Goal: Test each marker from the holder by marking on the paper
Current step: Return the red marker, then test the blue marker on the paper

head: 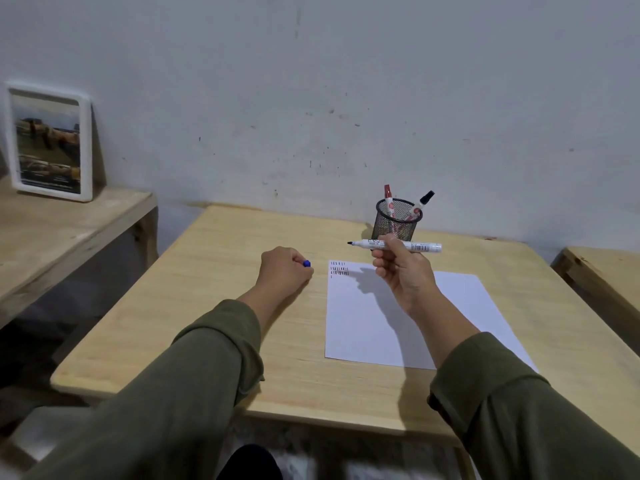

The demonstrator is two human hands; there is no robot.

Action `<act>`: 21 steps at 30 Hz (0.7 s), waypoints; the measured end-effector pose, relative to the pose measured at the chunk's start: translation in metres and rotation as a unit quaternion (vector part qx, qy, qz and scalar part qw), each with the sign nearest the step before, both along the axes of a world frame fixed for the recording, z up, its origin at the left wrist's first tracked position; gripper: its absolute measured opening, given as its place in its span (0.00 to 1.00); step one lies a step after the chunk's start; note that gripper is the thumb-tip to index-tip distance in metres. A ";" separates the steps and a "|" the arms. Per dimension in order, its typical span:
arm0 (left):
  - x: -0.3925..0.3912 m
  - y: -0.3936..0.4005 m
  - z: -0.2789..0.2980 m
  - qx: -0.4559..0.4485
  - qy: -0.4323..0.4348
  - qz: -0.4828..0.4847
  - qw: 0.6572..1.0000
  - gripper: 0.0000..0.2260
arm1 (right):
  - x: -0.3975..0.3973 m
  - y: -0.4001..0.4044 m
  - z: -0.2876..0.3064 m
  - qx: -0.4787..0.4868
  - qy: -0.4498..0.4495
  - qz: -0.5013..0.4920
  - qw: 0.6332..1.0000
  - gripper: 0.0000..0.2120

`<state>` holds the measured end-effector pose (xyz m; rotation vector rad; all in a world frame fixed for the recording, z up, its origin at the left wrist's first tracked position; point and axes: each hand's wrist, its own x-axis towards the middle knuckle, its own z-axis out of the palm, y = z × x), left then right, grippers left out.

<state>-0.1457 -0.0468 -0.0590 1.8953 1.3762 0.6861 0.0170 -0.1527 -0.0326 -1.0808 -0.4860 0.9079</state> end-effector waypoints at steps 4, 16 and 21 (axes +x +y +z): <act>0.001 0.003 -0.011 0.003 0.006 0.001 1.000 0.08 | 0.001 0.005 -0.006 -0.018 0.010 0.006 1.000 0.09; -0.013 -0.022 -0.020 0.281 -0.020 -0.142 0.949 0.16 | 0.001 0.018 -0.020 -0.050 -0.046 -0.028 0.997 0.02; -0.018 -0.030 -0.031 0.170 0.055 -0.243 0.953 0.20 | -0.005 0.028 -0.029 -0.098 -0.110 -0.048 0.988 0.05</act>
